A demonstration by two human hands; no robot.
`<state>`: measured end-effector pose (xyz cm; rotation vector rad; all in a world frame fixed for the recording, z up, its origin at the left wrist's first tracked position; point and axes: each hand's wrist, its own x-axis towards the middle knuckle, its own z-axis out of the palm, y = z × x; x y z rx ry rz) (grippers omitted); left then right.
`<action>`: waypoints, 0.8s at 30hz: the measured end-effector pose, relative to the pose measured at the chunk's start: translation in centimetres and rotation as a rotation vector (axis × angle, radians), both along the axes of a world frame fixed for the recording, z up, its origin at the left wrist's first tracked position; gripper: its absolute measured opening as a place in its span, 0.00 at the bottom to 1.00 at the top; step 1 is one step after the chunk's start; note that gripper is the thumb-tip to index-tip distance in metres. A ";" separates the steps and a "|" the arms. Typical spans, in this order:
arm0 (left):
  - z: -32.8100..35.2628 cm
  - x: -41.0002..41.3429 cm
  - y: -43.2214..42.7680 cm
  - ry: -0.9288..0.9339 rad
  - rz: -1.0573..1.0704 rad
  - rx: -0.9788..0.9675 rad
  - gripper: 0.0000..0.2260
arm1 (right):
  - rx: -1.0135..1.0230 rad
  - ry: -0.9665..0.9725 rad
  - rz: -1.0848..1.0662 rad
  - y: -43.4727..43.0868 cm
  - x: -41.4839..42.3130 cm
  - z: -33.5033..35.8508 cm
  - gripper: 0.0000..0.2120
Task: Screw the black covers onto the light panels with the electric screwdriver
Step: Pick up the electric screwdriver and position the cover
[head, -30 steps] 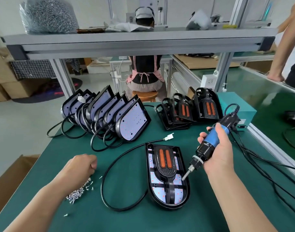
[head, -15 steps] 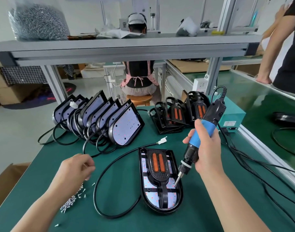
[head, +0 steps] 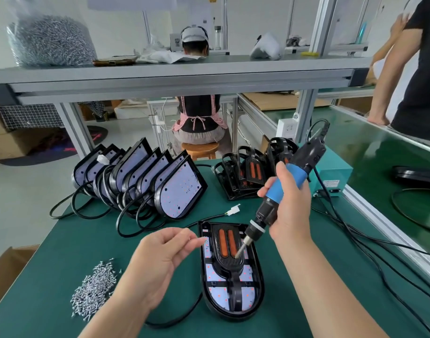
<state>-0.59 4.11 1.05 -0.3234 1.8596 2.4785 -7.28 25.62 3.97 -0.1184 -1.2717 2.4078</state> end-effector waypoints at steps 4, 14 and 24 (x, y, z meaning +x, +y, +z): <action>0.5 0.1 2.5 -0.007 -0.063 -0.108 0.08 | -0.045 0.042 0.051 -1.4 -0.9 2.7 0.09; 1.6 -0.1 3.3 -0.086 0.008 0.370 0.04 | -0.116 0.187 0.001 -3.5 -0.2 6.3 0.11; 1.6 -0.1 3.9 -0.179 -0.007 0.653 0.06 | -0.103 0.198 -0.105 -3.5 0.4 5.2 0.09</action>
